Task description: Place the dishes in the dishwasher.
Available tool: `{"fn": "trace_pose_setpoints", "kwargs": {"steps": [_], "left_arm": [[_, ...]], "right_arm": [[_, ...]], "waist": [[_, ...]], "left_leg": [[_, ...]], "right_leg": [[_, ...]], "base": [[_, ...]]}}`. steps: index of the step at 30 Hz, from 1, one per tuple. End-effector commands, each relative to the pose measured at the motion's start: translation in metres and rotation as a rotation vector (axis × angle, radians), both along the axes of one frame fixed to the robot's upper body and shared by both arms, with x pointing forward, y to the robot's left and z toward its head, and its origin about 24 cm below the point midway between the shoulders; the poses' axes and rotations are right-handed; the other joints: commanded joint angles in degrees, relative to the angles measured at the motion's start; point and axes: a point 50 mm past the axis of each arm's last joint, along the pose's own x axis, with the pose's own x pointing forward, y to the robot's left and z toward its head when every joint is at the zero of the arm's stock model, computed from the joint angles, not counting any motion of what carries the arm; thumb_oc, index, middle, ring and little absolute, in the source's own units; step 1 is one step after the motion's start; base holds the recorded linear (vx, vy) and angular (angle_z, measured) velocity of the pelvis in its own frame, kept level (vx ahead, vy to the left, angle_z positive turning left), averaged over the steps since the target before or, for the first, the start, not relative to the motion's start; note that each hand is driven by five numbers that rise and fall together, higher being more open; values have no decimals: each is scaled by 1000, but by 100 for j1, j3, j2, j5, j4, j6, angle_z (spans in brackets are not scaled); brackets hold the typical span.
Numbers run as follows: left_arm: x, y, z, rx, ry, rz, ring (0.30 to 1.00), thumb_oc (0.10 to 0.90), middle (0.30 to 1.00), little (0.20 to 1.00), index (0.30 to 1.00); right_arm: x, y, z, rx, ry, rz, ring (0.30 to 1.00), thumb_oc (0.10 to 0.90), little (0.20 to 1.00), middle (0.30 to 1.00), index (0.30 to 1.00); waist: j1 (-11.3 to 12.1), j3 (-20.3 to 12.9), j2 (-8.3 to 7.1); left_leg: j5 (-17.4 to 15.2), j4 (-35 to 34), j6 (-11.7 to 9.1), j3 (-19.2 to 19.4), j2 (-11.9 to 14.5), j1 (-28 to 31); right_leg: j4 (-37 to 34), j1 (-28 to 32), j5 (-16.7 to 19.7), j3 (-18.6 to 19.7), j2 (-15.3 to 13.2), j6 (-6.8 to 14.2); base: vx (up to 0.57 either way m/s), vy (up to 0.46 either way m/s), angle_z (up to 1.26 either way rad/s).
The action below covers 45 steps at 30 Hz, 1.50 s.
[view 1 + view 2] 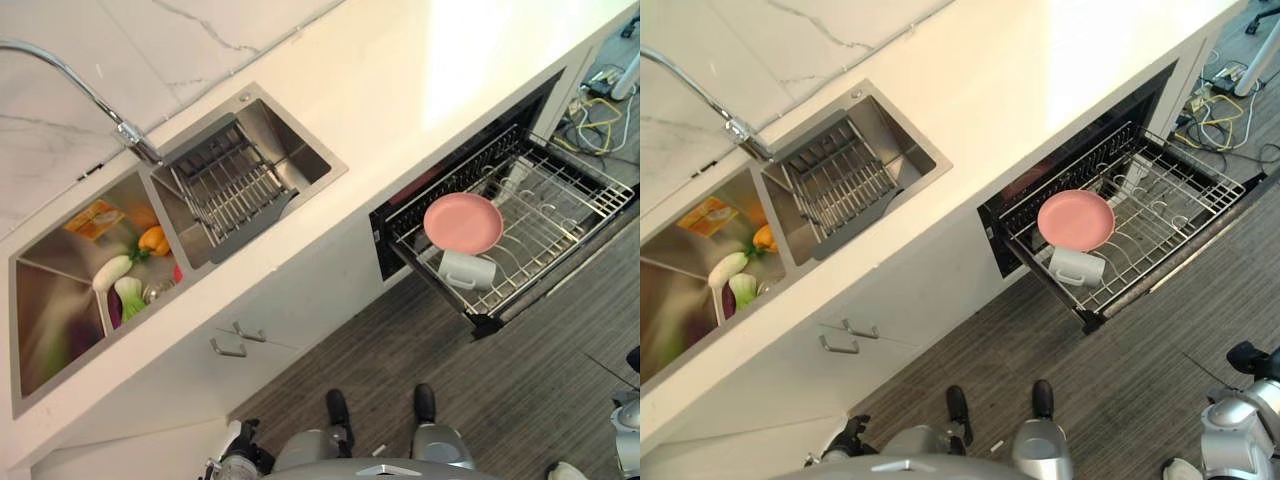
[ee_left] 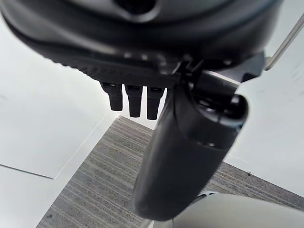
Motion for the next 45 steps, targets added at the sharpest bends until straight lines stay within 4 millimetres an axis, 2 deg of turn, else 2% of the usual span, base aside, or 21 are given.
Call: {"fn": "trace_pose_setpoints", "kwargs": {"steps": [1, 6, 7, 10, 11, 12, 13, 15, 19, 22, 23, 25, 30, 35, 37, 38, 39, 40, 43, 44, 45], "left_arm": [[2, 21, 3, 84, 8, -61, 900, 800, 900, 900, 900], [-1, 22, 1, 91, 23, -55, 900, 800, 900, 900, 900], [-2, 21, 0, 99, 31, -66, 900, 800, 900, 900, 900], [-1, 21, 0, 103, 28, -77, 900, 800, 900, 900, 900], [-2, 19, 0, 107, 33, -98, 900, 800, 900, 900, 900], [-2, 19, 0, 107, 33, -98, 900, 800, 900, 900, 900], [-6, 18, -2, 110, 48, -105, 900, 800, 900, 900, 900], [-8, 16, -3, 112, 50, -114, 900, 800, 900, 900, 900], [-3, 15, -2, 118, 38, -125, 900, 800, 900, 900, 900], [3, 15, -1, 126, 21, -117, 900, 800, 900, 900, 900], [3, 15, -2, 129, 23, -108, 900, 800, 900, 900, 900], [-3, 17, -3, 133, 48, -87, 900, 800, 900, 900, 900], [-18, 19, -7, 124, 110, -29, 900, 800, 900, 900, 900], [-29, 22, -9, 44, 126, 175, 900, 800, 900, 900, 900], [-29, 23, -9, 39, 123, 189, 900, 800, 900, 900, 900], [-23, 25, -8, 2, 100, 257, 900, 800, 900, 900, 900], [-23, 26, -8, -3, 100, 270, 900, 800, 900, 900, 900], [-23, 26, -8, -3, 100, 270, 900, 800, 900, 900, 900], [-15, 27, -7, -35, 77, 308, 900, 800, 900, 900, 900], [-8, 26, -6, -56, 54, 317, 900, 800, 900, 900, 900], [-8, 26, -6, -56, 54, 317, 900, 800, 900, 900, 900]], "right_arm": [[37, -12, 52, -134, -186, 57, 300, 400, 300, 300, 300], [77, 7, 54, -102, -175, 196, 300, 400, 300, 300, 300], [100, 20, 58, -91, -177, 269, 300, 400, 300, 300, 300], [110, 26, 58, -83, -167, 306, 300, 400, 300, 300, 300], [130, 37, 64, -91, -146, 373, 300, 400, 300, 300, 300], [130, 37, 64, -91, -146, 373, 300, 400, 300, 300, 300], [155, 52, 73, -83, -139, 433, 300, 400, 300, 300, 300], [169, 57, 75, -70, -123, 442, 300, 400, 300, 300, 300], [193, 61, 103, -109, -136, 455, 300, 400, 300, 300, 300], [199, 59, 120, -130, -169, 443, 455, 504, 455, 455, 455], [199, 58, 119, -113, -178, 443, 564, 576, 564, 564, 564], [192, 46, 109, -47, -176, 388, 900, 800, 900, 900, 900], [179, 42, 79, 45, -163, 343, 900, 800, 900, 900, 900], [123, 49, -19, 280, -10, 264, 900, 800, 900, 900, 900], [113, 52, -32, 313, 18, 253, 900, 800, 900, 900, 900], [78, 66, -77, 400, 177, 237, 900, 800, 900, 900, 900], [62, 72, -94, 442, 245, 226, 900, 800, 900, 900, 900], [62, 72, -94, 442, 245, 226, 900, 800, 900, 900, 900], [13, 92, -136, 529, 458, 217, 900, 800, 900, 900, 900], [-21, 96, -152, 545, 614, 200, 900, 800, 900, 900, 900], [-21, 96, -152, 545, 614, 200, 900, 800, 900, 900, 900]], "waist": [[194, 74, -285], [291, 131, -182], [385, 126, -140], [415, 132, -120], [522, 113, -79], [522, 113, -79], [696, 67, -37], [809, 51, -12], [1094, 7, 35], [1234, -21, 62], [1287, -38, 70], [1439, -90, 71], [1555, -185, 4], [1620, -313, -260], [1611, -329, -300], [1558, -353, -428], [1526, -369, -497], [1526, -369, -497], [1425, -420, -649], [1336, -437, -759], [1336, -437, -759]], "left_leg": [[-263, 111, -224, -148, 192, 28], [-213, 112, -236, -188, 164, -28], [-188, 113, -244, -222, 153, -46], [-181, 113, -248, -243, 145, -48], [-165, 113, -256, -287, 127, -51], [-165, 113, -256, -287, 127, -51], [-143, 118, -265, -372, 99, -54], [-123, 120, -276, -466, 74, -67], [-31, 120, -343, -797, 20, -171], [85, 116, -416, -1112, -32, -307], [117, 112, -433, -1218, -54, -350], [146, 95, -480, -1396, -87, -348], [141, 98, -473, -1578, -140, -321], [60, 100, -409, -1677, -204, -231], [46, 96, -399, -1684, -213, -216], [-5, 85, -370, -1674, -227, -176], [-33, 78, -353, -1661, -231, -156], [-33, 78, -353, -1661, -231, -156], [-110, 60, -310, -1594, -242, -102], [-168, 51, -280, -1533, -253, -66], [-168, 51, -280, -1533, -253, -66]], "right_leg": [[276, 226, -921, -105, -228, 267], [310, 174, -906, -153, -258, 264], [309, 189, -911, -196, -270, 255], [313, 208, -917, -231, -278, 252], [292, 261, -925, -298, -295, 243], [292, 261, -925, -298, -295, 243], [268, 339, -933, -412, -313, 237], [251, 405, -942, -524, -331, 233], [267, 526, -988, -873, -354, 211], [284, 605, -1025, -1238, -389, 184], [292, 641, -1043, -1370, -394, 179], [297, 825, -1130, -1633, -391, 156], [335, 1025, -1227, -1872, -384, 130], [318, 1235, -1306, -2093, -363, 132], [315, 1242, -1305, -2101, -365, 136], [300, 1265, -1293, -2104, -370, 155], [290, 1270, -1281, -2097, -374, 161], [290, 1270, -1281, -2097, -374, 161], [271, 1266, -1255, -2040, -388, 191], [257, 1263, -1235, -1994, -403, 213], [257, 1263, -1235, -1994, -403, 213]], "base": [[-31, 16, -7], [-36, 5, 1], [-33, -14, 0], [-20, -15, 8], [-9, -9, 9], [-26, -35, 18], [-17, -26, 9], [-28, -39, 23], [-34, -58, 61], [-65, -52, 87], [-6, -83, 98], [15, -65, 80], [33, -14, 63], [56, -8, 37], [30, 0, 15], [53, -12, 7], [36, -16, 1], [35, -4, 5], [35, -1, -6], [48, -3, -5], [41, -1, -4]]}}
